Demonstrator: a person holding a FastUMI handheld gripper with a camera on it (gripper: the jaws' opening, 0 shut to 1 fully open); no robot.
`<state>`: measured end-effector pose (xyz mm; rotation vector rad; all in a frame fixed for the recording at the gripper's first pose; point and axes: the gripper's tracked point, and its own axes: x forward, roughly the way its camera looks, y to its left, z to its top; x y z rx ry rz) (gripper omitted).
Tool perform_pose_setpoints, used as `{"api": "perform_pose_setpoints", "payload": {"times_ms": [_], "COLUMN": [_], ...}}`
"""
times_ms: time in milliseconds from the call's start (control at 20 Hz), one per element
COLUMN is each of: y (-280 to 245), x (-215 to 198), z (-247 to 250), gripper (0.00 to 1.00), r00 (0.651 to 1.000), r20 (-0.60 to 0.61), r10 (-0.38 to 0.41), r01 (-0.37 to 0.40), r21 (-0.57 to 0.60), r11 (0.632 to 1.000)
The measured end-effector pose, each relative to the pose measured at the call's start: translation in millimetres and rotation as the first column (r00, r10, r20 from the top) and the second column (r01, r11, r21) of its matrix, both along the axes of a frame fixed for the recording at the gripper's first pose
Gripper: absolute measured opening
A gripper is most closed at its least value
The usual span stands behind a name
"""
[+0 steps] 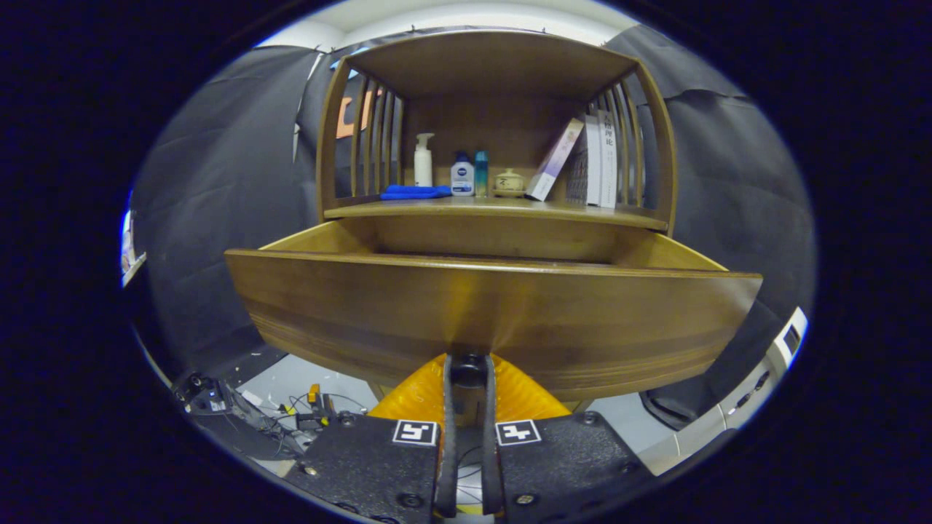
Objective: Pull open the drawer, take out the items inside it, and place them on the countertop above the cabinet.
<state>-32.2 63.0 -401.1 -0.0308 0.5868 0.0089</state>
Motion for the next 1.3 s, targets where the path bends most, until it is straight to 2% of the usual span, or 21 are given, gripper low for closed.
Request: {"api": "perform_pose_setpoints", "payload": {"times_ms": [300,650,800,950,1100,1200,1300], "y": [4.0,6.2,7.6,4.8,-1.9,-14.3,-35.6], "x": [-14.2,-21.5,-25.8,-29.3,-30.3,-25.7,-13.8], "z": [0.0,0.5,0.4,19.9,59.6,84.9,111.7], "gripper": [0.16,0.16,0.19,0.28,0.38,0.52,0.65], "r00": [0.999,0.998,0.995,0.989,0.979,0.969,0.969], "r20": [0.003,-0.008,-0.063,-0.101,-0.069,-0.067,-0.053], "r10": [0.046,0.061,0.084,0.106,0.189,0.240,0.241], "r01": [-0.046,-0.061,-0.084,-0.099,-0.186,-0.239,-0.242], "r21": [-0.018,-0.027,-0.004,0.066,0.048,0.017,-0.006], "r11": [0.999,0.998,0.996,0.993,0.981,0.971,0.970]}}
